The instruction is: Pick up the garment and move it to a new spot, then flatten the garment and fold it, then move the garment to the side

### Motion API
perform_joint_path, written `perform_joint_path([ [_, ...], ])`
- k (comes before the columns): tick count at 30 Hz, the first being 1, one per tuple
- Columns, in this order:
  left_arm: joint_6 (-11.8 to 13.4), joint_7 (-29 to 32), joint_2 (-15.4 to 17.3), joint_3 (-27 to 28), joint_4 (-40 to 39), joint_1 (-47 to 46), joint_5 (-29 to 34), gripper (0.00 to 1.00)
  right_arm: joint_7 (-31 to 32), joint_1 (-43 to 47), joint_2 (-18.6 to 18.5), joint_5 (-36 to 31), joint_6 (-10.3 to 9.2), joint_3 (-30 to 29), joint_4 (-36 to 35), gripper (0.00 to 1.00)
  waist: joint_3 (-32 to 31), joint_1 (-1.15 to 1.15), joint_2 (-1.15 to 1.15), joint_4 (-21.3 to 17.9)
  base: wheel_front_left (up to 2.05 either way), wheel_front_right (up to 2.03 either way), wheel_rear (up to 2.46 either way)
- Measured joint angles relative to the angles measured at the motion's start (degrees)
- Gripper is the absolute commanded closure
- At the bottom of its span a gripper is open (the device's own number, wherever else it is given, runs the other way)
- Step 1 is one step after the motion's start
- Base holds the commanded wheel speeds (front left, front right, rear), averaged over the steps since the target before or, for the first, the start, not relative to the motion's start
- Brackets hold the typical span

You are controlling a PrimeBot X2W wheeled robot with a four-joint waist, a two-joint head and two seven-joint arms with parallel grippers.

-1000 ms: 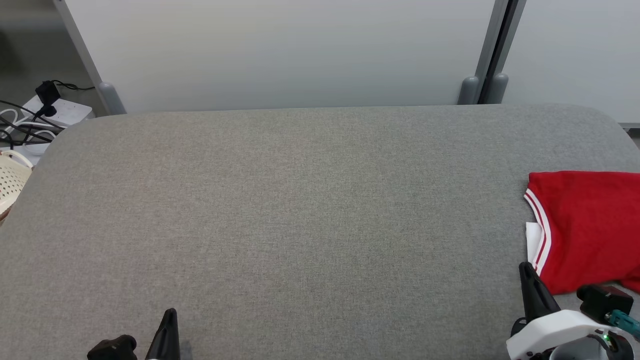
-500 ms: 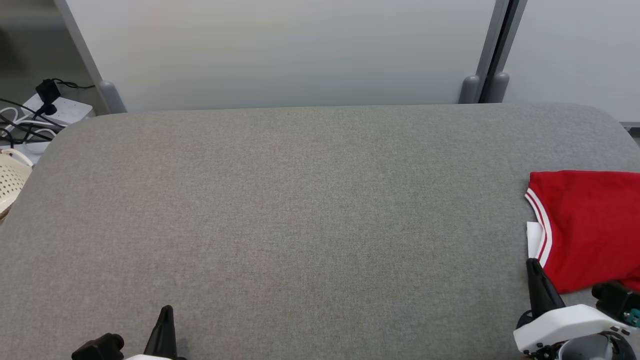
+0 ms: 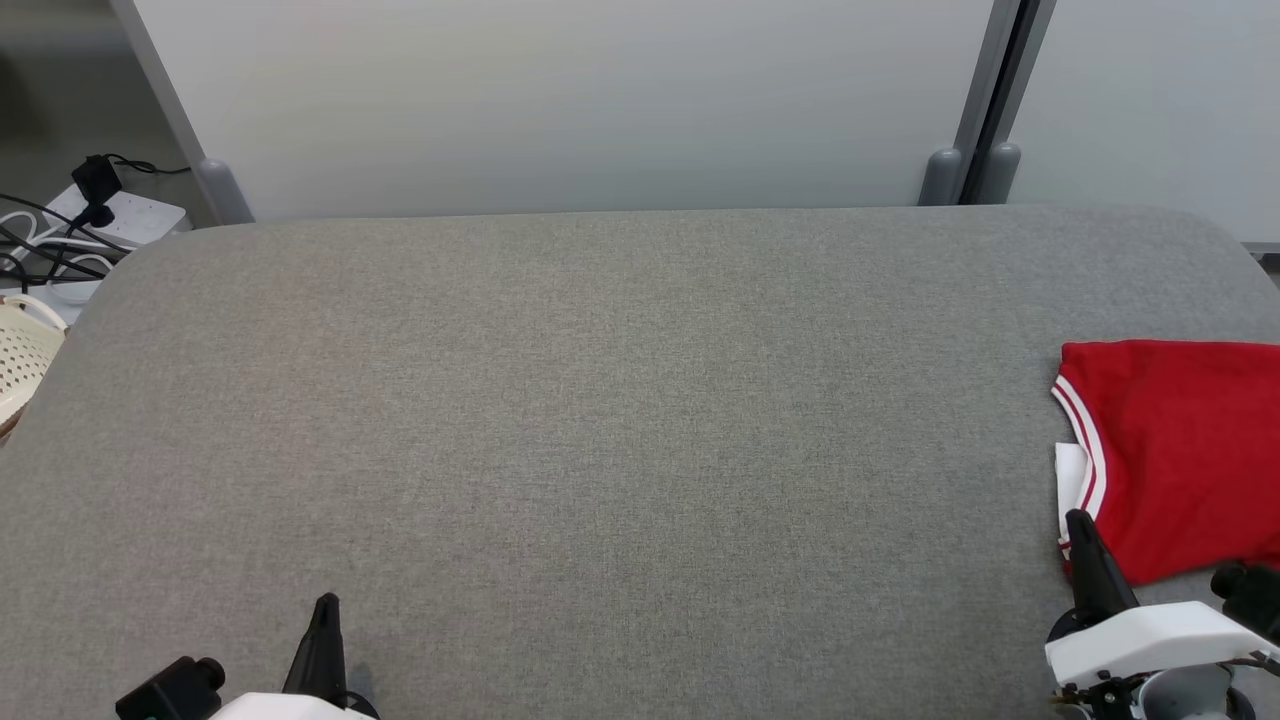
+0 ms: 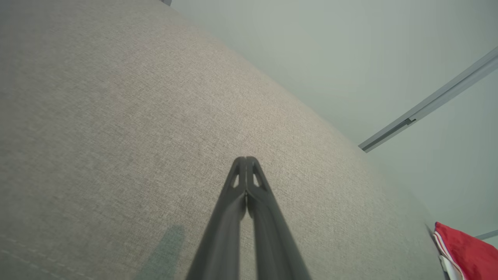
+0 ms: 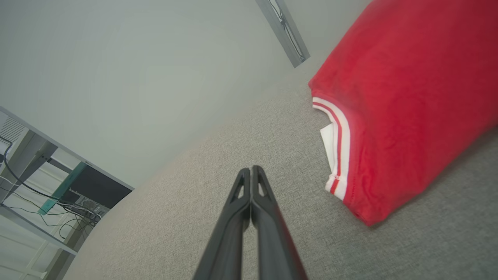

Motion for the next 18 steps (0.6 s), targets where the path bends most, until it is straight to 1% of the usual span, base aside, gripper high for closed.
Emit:
perform_joint_path([
  [2,-0.45,0.49,0.04,0.09,-0.20,-0.07,-1.18,1.00,0.14,0.01,0.04,1.26,0.00,-0.15,-0.22,1.00,0.03,0.00,0.00,0.01,0.00,0.00,0.00],
  [11,-0.49,2.02,0.10,0.31,-0.97,-0.17,-7.24,1.00,1.93,0.08,0.22,6.89,0.00,-0.74,-1.10,1.00,0.13,0.00,0.00,0.07,0.00,0.00,0.00],
  [12,-0.88,2.44,0.13,0.37,-1.16,-0.19,-8.47,1.00,2.15,0.22,0.24,8.15,0.00,-0.90,-1.42,1.00,0.16,0.00,0.00,0.08,0.00,0.00,0.00],
  [18,-1.00,3.37,0.18,0.51,-1.69,-0.63,-12.47,1.00,3.11,0.57,0.27,12.01,0.00,-1.59,-2.21,1.00,0.23,0.00,0.00,0.11,0.00,0.00,0.00],
])
